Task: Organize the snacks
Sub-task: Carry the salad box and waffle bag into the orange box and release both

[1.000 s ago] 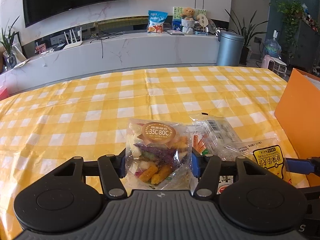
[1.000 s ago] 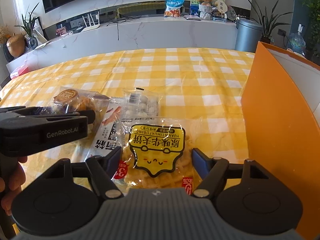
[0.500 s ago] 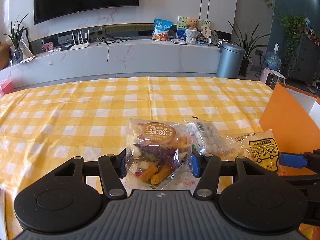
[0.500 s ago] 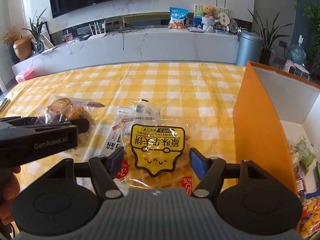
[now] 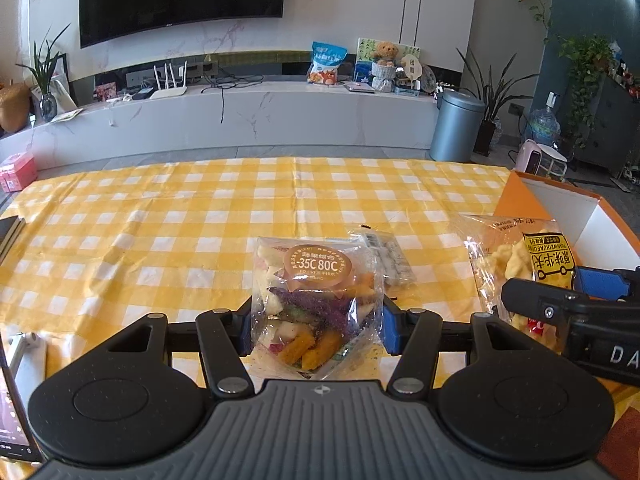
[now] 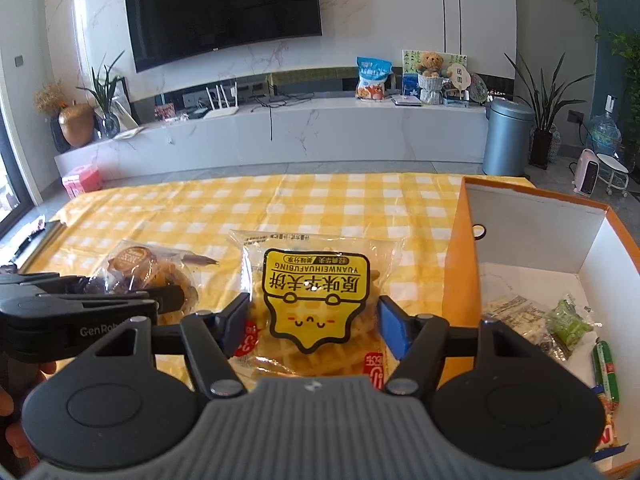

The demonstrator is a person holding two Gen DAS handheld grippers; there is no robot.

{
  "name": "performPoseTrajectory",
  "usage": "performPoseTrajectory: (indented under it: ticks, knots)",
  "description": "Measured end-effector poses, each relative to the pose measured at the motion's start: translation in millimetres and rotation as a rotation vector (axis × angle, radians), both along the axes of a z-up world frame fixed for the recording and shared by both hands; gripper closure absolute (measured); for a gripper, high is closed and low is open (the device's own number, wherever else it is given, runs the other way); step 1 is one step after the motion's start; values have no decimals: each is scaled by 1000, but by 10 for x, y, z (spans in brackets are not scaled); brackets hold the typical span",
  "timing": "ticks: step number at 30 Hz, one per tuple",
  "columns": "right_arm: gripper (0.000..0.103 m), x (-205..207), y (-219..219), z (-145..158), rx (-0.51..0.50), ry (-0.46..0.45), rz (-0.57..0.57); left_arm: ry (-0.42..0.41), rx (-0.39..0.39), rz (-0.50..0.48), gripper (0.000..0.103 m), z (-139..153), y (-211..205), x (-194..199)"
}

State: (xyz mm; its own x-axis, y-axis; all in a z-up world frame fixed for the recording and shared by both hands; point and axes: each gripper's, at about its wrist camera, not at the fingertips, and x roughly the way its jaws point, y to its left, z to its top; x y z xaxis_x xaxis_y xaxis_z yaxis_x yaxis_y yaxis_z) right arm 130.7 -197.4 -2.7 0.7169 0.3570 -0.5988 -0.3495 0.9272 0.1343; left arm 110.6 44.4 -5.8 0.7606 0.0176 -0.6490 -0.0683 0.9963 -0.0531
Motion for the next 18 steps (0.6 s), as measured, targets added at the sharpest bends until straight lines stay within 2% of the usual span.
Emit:
performPoseTrajectory:
  ticks: [7, 13, 18]
  knots:
    - [38, -120, -341, 234, 46, -22, -8, -46, -5, -68, 38, 221, -239, -92]
    - [38, -123, -751, 439, 93, -29, -42, -89, 7, -167, 38, 375, -569, -40]
    - [37, -43, -1087, 535, 34, -44, -87, -89, 25, -272, 38, 419, -906, 124]
